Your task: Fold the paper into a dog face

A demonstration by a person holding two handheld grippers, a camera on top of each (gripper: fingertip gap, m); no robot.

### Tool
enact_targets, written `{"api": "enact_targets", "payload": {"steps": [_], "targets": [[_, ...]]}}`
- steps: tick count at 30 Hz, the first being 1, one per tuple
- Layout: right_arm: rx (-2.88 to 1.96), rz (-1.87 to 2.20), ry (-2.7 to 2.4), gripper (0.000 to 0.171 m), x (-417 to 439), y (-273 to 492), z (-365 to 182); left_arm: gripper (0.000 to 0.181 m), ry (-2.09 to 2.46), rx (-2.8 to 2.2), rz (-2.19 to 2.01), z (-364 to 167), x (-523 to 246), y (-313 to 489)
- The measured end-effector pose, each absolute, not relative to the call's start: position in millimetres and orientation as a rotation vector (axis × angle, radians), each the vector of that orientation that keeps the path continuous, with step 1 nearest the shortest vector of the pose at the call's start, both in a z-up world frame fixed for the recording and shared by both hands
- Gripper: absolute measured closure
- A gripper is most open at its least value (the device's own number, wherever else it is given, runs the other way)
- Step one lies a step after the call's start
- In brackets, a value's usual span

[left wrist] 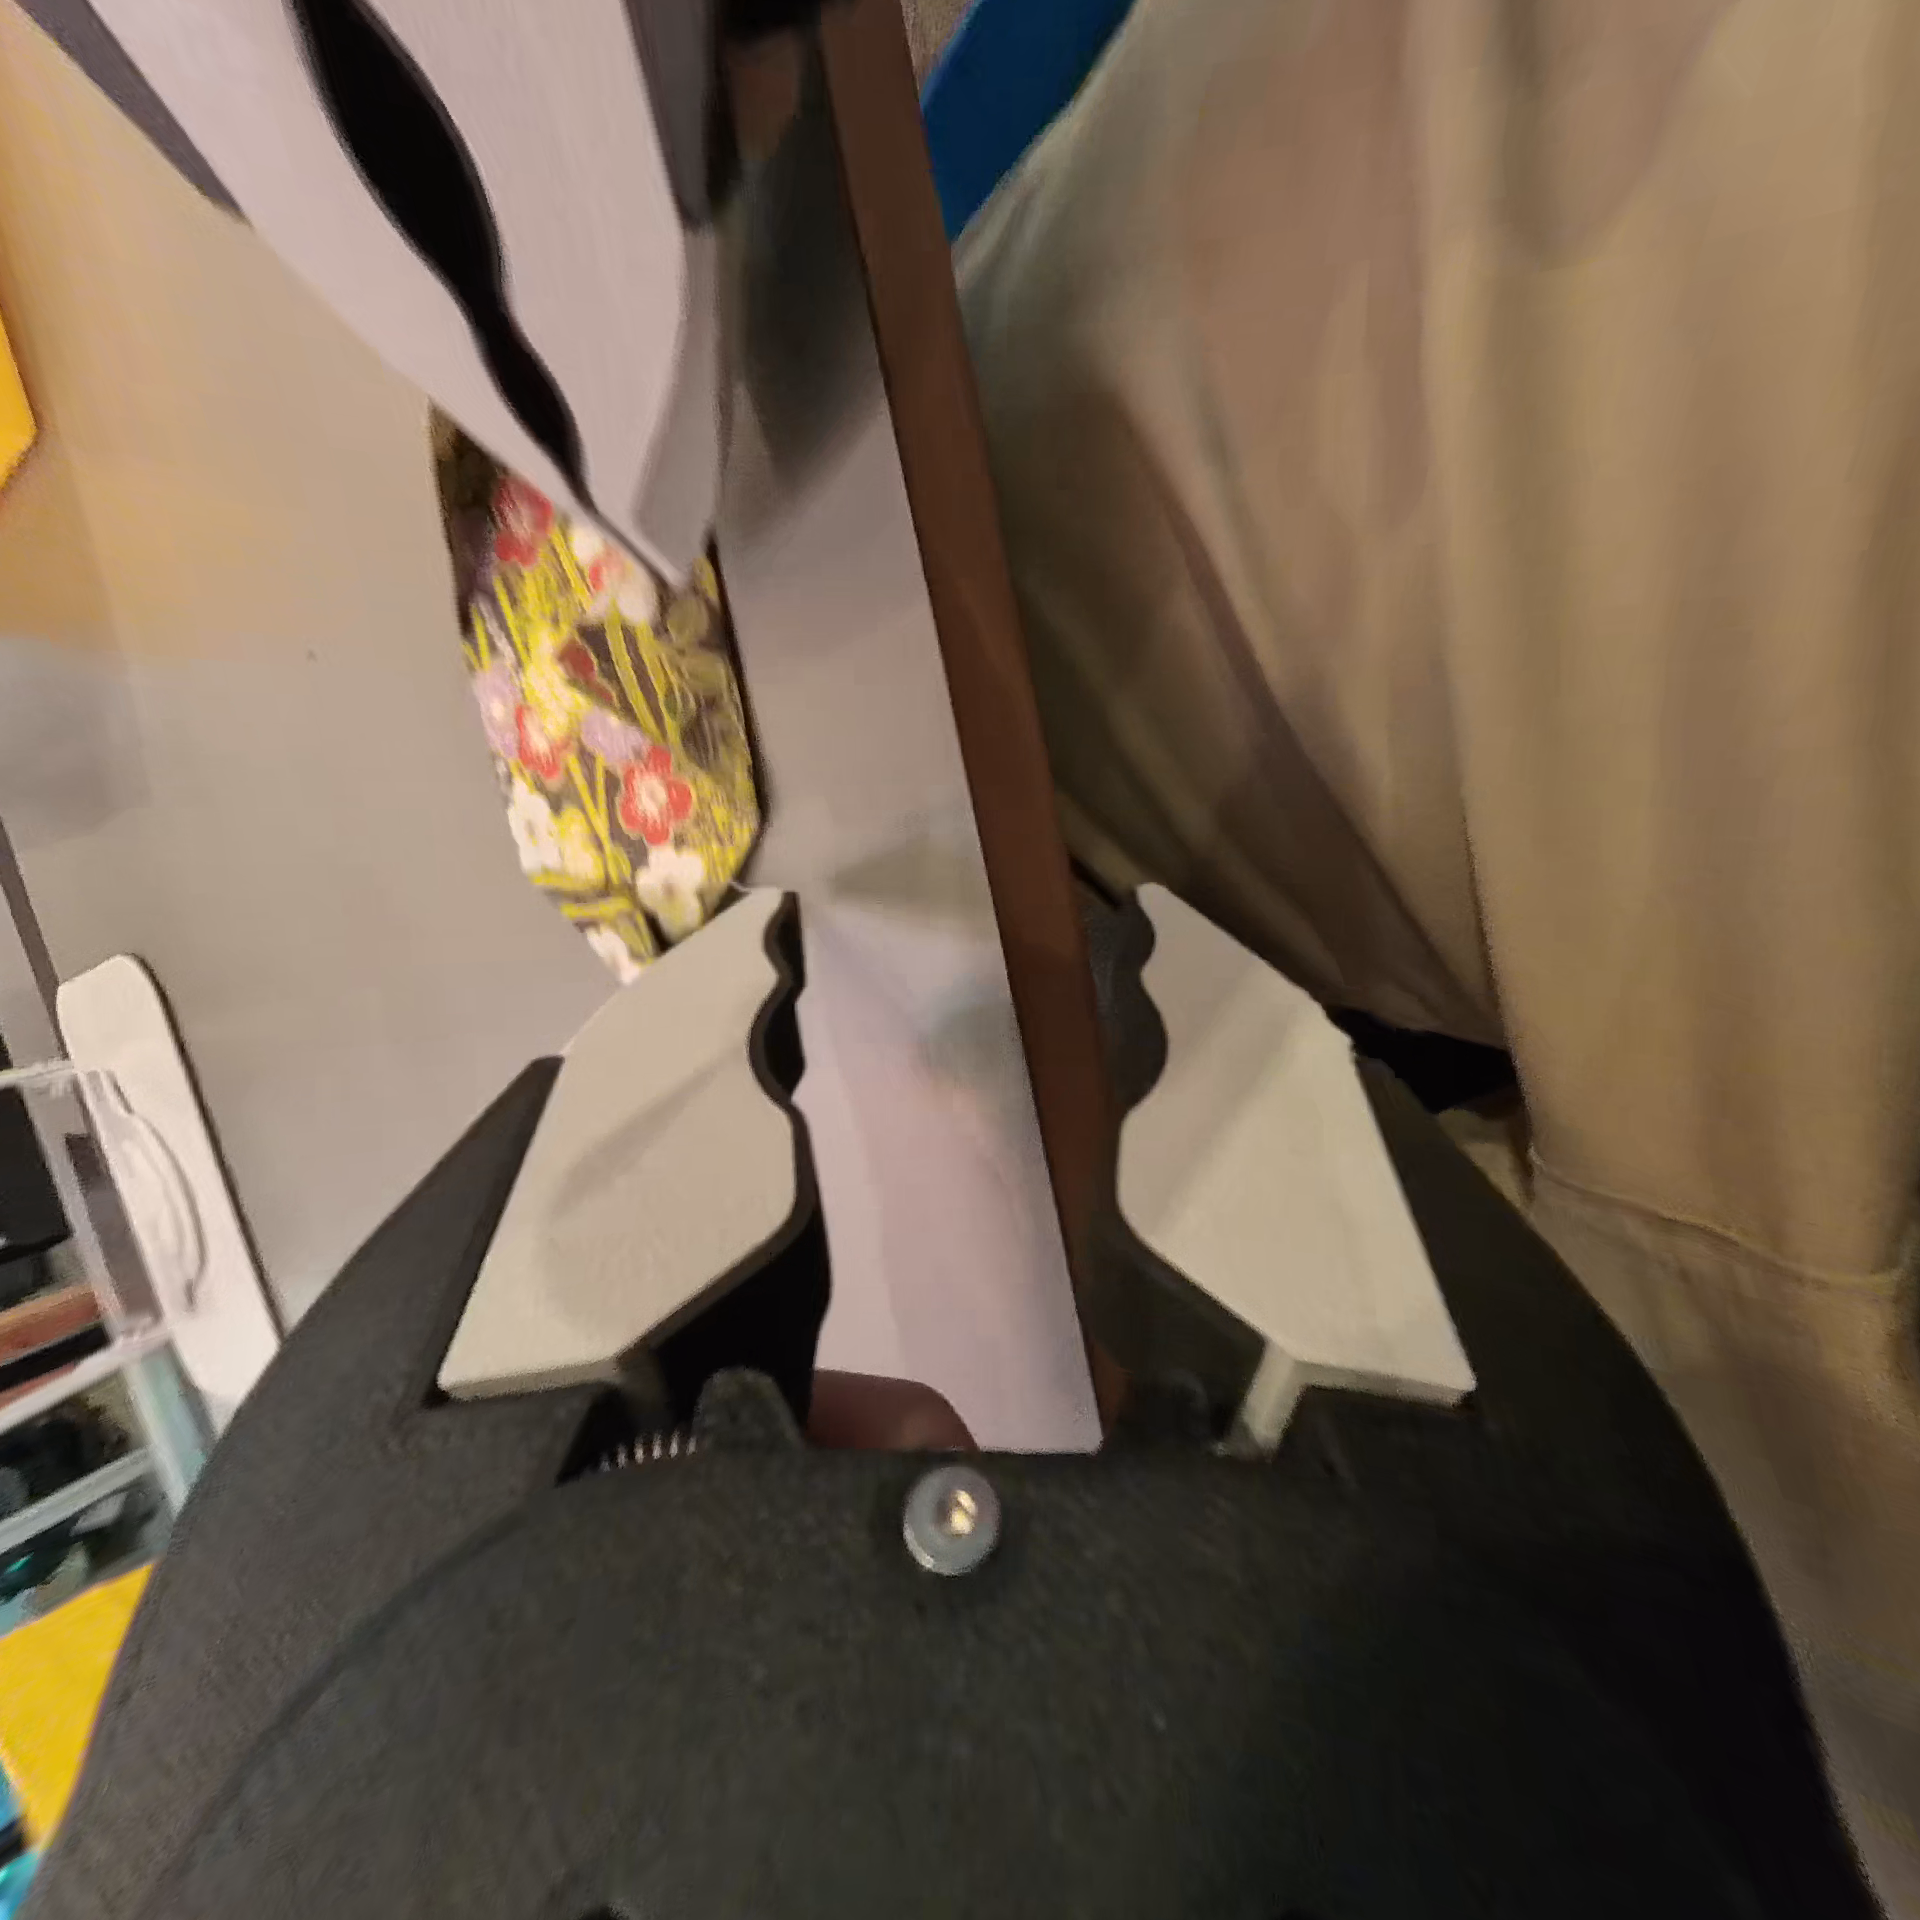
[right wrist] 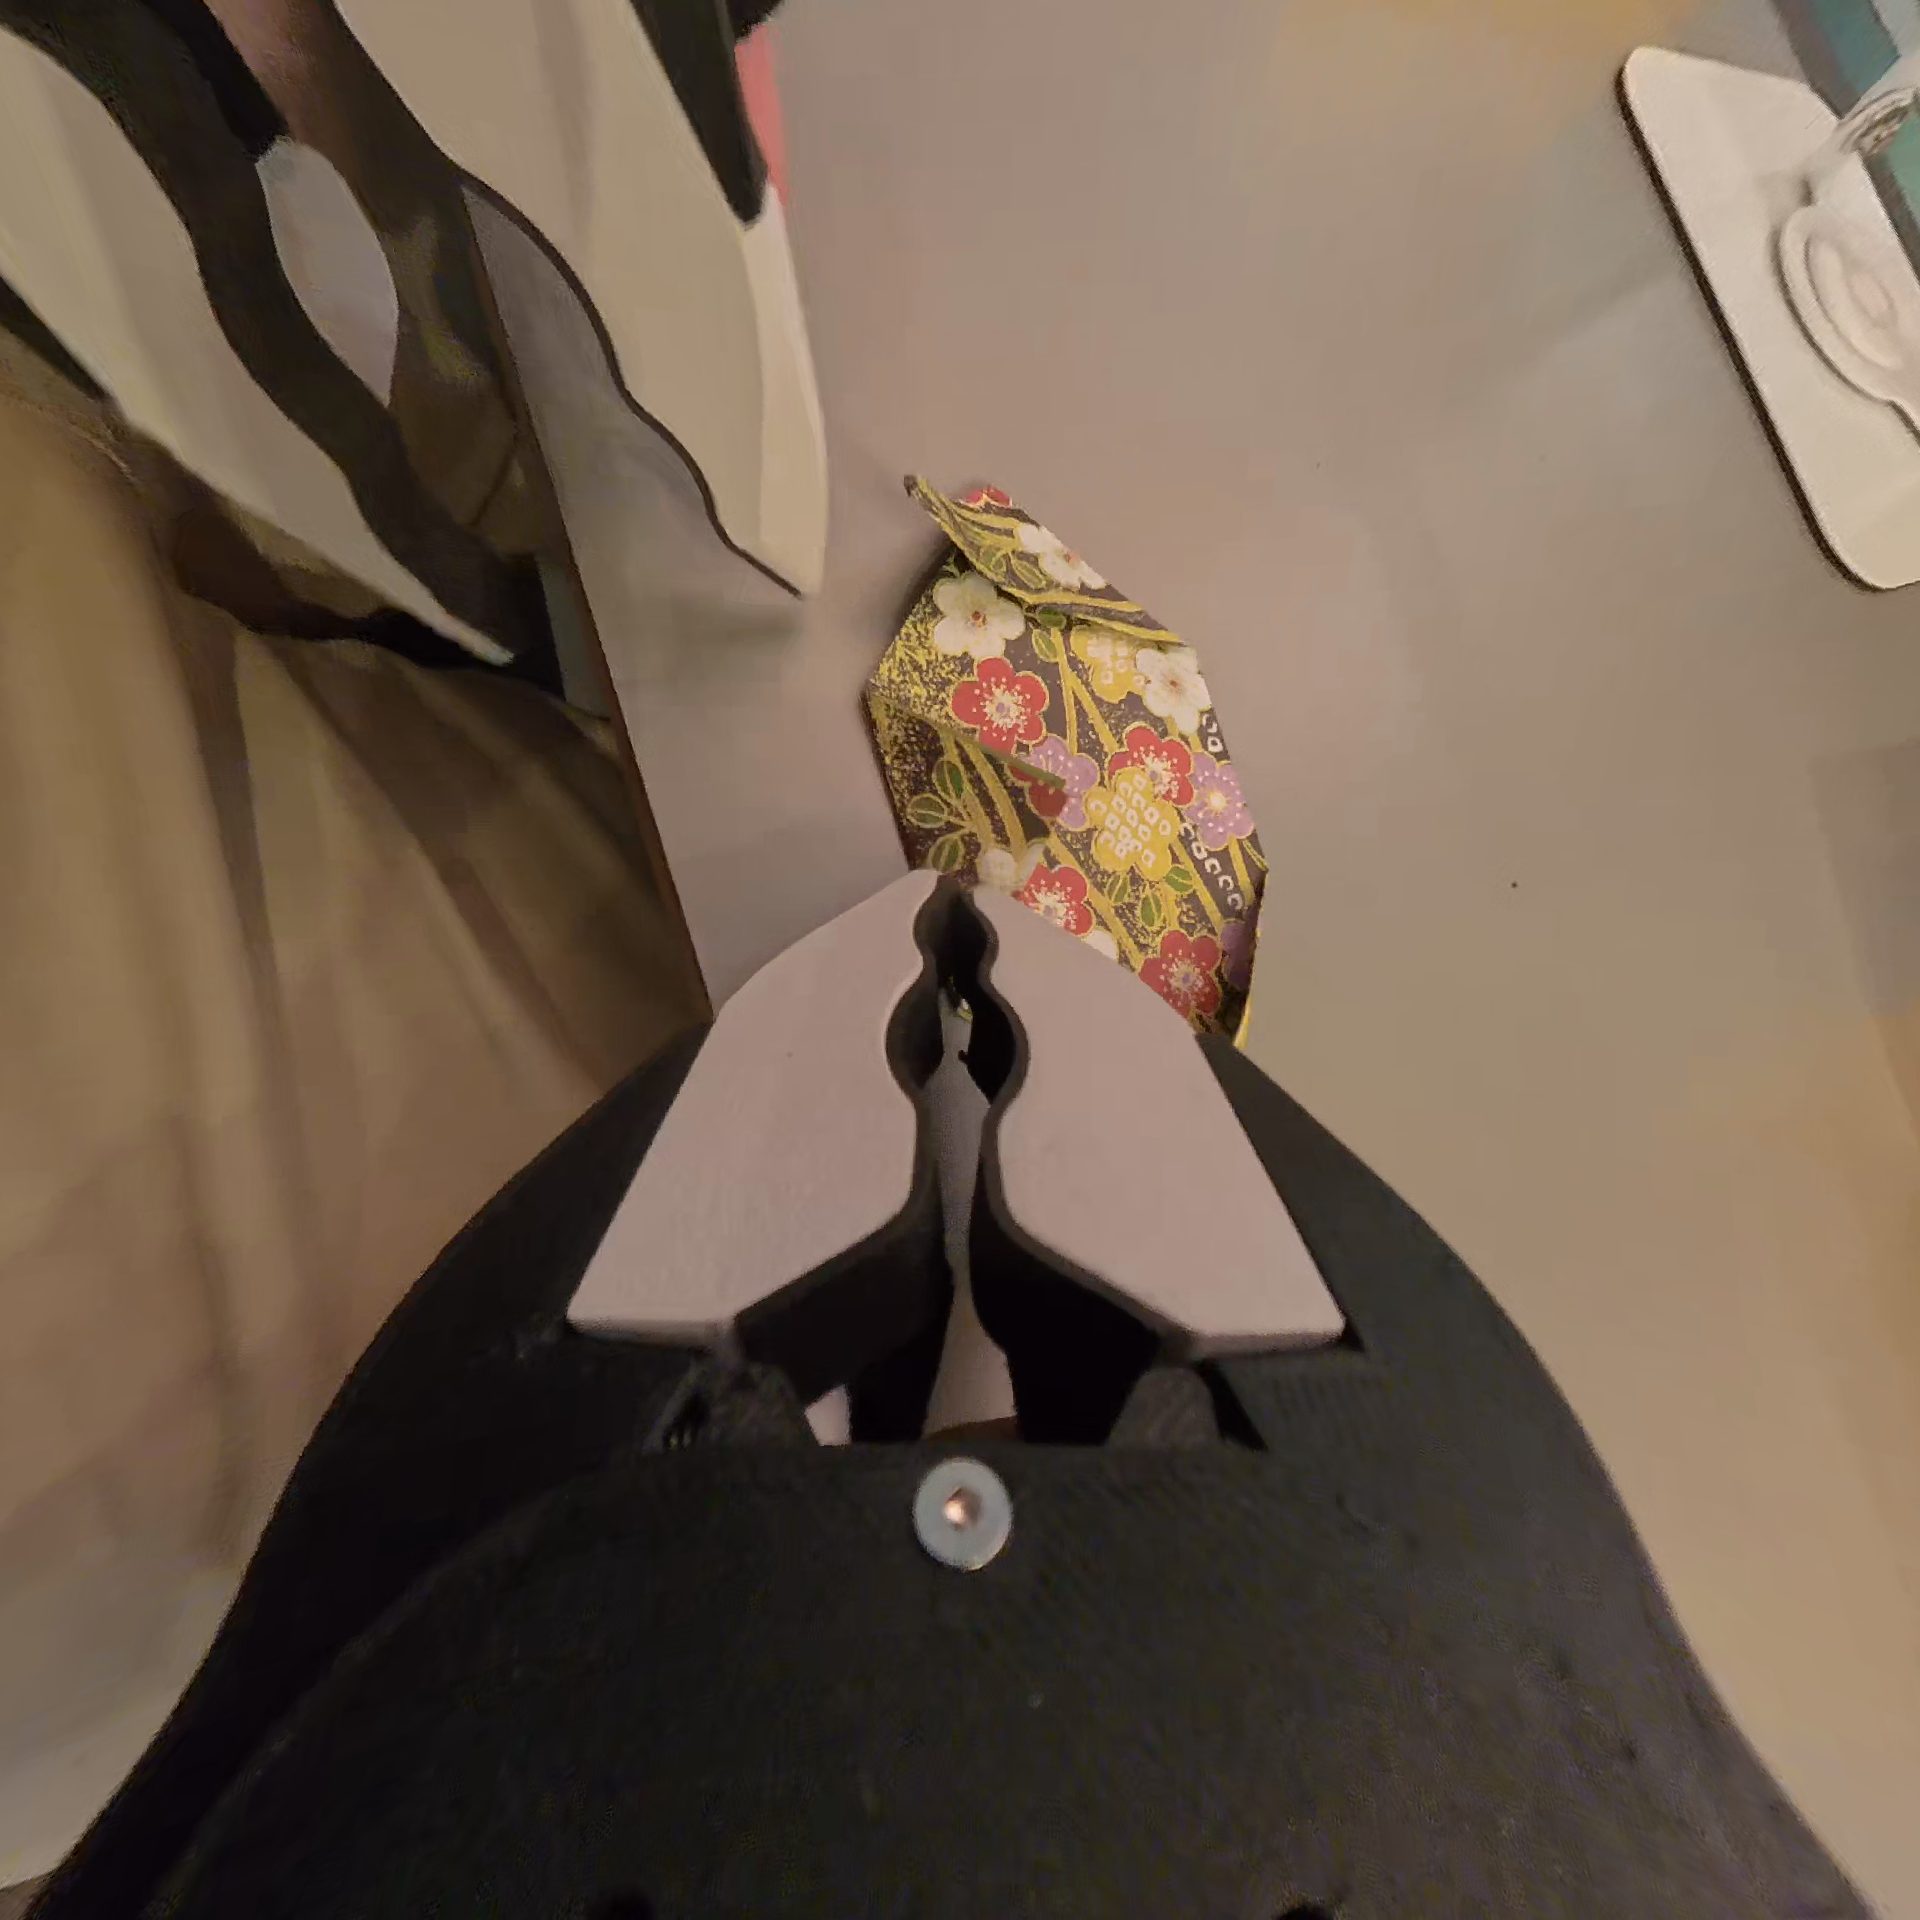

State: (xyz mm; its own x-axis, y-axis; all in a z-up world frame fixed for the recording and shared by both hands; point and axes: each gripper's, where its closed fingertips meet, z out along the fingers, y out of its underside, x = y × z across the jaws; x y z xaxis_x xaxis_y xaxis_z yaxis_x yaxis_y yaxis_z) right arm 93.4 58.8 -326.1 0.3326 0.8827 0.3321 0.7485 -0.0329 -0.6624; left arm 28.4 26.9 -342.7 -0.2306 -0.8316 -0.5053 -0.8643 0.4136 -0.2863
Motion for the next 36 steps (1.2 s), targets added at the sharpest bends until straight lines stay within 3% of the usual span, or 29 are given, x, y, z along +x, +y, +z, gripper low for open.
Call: {"api": "enact_targets", "payload": {"steps": [9, 23, 27, 31, 36], "targets": [[-1.851, 0.165, -1.451, 0.171, 85, 63, -332, 0.099, 2.089, -1.395, 0.072, -358, 59, 38], [-1.940, 0.196, -1.378, 0.171, 116, 60, -332, 0.104, 2.107, -1.392, 0.114, -357, 55, 40], [-1.908, 0.346, -1.307, 0.171, 118, 44, -308, 0.103, 2.092, -1.431, 0.052, -354, 48, 37], [-1.901, 0.362, -1.146, 0.170, 139, 65, -275, 0.107, 2.017, -1.461, -0.074, -329, 41, 40], [-2.051, 0.380, -1.088, 0.167, 147, 93, -293, 0.110, 1.933, -1.542, -0.176, -313, 25, 58]]}}
